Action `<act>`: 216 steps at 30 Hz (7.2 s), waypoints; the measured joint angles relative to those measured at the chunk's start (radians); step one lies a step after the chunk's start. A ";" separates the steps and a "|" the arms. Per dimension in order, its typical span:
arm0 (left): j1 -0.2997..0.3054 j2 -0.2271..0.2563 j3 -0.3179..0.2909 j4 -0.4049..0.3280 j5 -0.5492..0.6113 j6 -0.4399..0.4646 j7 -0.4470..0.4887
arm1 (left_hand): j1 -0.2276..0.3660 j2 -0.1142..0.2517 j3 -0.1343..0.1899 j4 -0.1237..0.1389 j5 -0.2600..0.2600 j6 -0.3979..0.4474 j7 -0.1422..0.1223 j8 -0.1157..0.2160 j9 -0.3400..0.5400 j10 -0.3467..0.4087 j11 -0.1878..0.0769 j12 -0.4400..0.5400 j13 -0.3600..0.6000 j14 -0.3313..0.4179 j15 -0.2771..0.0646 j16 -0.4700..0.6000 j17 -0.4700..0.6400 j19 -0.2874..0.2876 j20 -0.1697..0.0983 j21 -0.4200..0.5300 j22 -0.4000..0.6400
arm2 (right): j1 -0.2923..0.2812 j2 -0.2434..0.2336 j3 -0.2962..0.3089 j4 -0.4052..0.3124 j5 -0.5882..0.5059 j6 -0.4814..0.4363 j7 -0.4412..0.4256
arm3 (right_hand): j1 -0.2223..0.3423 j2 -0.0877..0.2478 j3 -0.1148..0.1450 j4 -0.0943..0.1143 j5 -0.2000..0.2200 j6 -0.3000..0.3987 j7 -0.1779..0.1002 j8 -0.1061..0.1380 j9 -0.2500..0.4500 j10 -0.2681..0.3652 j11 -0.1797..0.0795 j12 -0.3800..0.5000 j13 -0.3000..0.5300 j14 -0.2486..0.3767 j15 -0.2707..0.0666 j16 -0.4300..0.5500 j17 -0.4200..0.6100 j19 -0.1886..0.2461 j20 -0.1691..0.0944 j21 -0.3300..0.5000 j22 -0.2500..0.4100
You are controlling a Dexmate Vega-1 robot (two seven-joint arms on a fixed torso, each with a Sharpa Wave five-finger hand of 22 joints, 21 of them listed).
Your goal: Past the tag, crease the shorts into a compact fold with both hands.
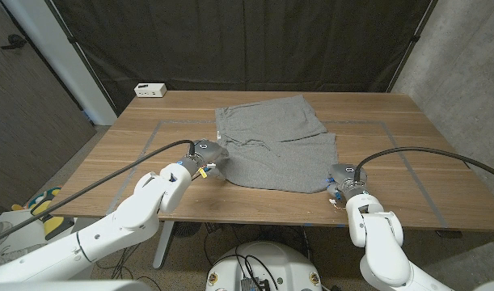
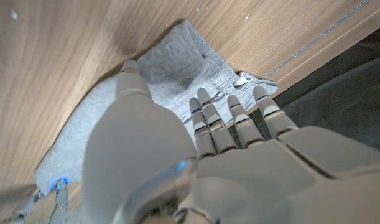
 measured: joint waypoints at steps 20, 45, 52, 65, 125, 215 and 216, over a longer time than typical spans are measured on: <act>-0.012 -0.108 0.052 0.154 0.346 0.039 0.010 | 0.201 0.212 0.135 -0.053 -0.129 0.488 0.003 0.092 -0.016 0.471 0.005 0.078 -0.022 0.338 -0.020 0.036 0.018 0.127 -0.084 0.069 -0.007 | 0.008 -0.012 0.006 0.016 0.021 0.011 -0.028 | 0.065 0.046 -0.028 -0.008 -0.026 0.248 0.021 0.048 0.007 0.218 -0.011 0.126 0.047 0.180 -0.026 0.158 0.143 0.029 -0.029 0.017 0.005; 0.048 -0.090 -0.008 0.088 0.245 0.049 0.171 | 0.216 0.225 0.147 -0.054 -0.136 0.482 0.038 0.089 0.002 0.479 0.012 0.111 -0.021 0.359 -0.026 0.005 0.023 0.117 -0.063 0.069 -0.006 | -0.048 -0.029 0.038 -0.018 0.144 0.004 -0.296 | 0.080 0.063 -0.040 0.013 -0.028 0.250 0.006 0.047 0.043 0.212 -0.070 0.163 0.093 0.173 -0.022 0.138 0.171 -0.002 -0.074 0.017 0.014; 0.087 -0.065 -0.038 0.013 0.241 0.063 0.115 | 0.216 0.225 0.148 -0.055 -0.136 0.482 0.038 0.089 0.007 0.479 0.012 0.119 -0.021 0.359 -0.026 0.005 0.023 0.115 -0.061 0.069 -0.007 | -0.069 -0.044 0.046 -0.046 0.160 -0.009 -0.372 | 0.079 0.064 -0.044 0.017 -0.028 0.250 0.006 0.052 0.050 0.214 -0.068 0.166 0.097 0.171 -0.025 0.131 0.172 -0.002 -0.073 0.017 0.014; 0.179 -0.053 -0.099 -0.083 0.335 0.115 0.047 | 0.216 0.225 0.152 -0.058 -0.130 0.485 0.041 0.095 0.015 0.477 0.015 0.125 -0.021 0.360 -0.026 -0.003 0.028 0.106 -0.060 0.076 -0.007 | -0.116 -0.069 0.063 -0.096 0.157 -0.023 -0.476 | 0.077 0.065 -0.044 0.016 -0.022 0.248 0.005 0.059 0.060 0.218 -0.071 0.177 0.107 0.171 -0.025 0.127 0.180 -0.006 -0.070 0.020 0.014; 0.399 -0.234 -0.412 -0.160 0.421 0.094 0.203 | 0.247 0.201 0.159 -0.065 -0.146 0.500 0.066 0.099 0.022 0.489 0.026 0.157 -0.021 0.360 -0.025 -0.004 0.044 0.106 -0.070 0.092 -0.007 | 0.081 0.002 0.098 0.042 0.147 0.188 -0.686 | 0.088 0.064 -0.065 0.026 -0.007 0.243 0.007 0.081 0.080 0.217 -0.079 0.207 0.148 0.188 -0.027 0.104 0.204 -0.006 -0.070 0.036 0.019; -0.255 -0.236 -0.039 0.363 0.294 0.250 0.207 | 0.268 0.194 0.158 -0.064 -0.175 0.523 0.068 0.088 0.005 0.495 0.031 0.145 -0.021 0.380 -0.031 0.013 0.065 0.120 -0.085 0.120 -0.007 | 0.943 0.222 -0.307 0.892 0.392 0.464 -0.775 | 0.104 0.064 -0.088 0.042 -0.002 0.249 -0.023 0.081 0.081 0.215 -0.083 0.236 0.185 0.214 -0.036 0.060 0.231 -0.002 -0.073 0.059 0.018; -0.265 -0.239 -0.028 0.376 0.298 0.254 0.210 | 0.268 0.194 0.158 -0.064 -0.175 0.523 0.068 0.088 0.005 0.495 0.031 0.145 -0.021 0.380 -0.031 0.013 0.065 0.120 -0.085 0.120 -0.007 | 0.952 0.226 -0.315 0.907 0.396 0.465 -0.777 | 0.104 0.064 -0.088 0.042 -0.003 0.249 -0.023 0.081 0.081 0.214 -0.082 0.236 0.185 0.214 -0.036 0.060 0.231 -0.002 -0.073 0.059 0.018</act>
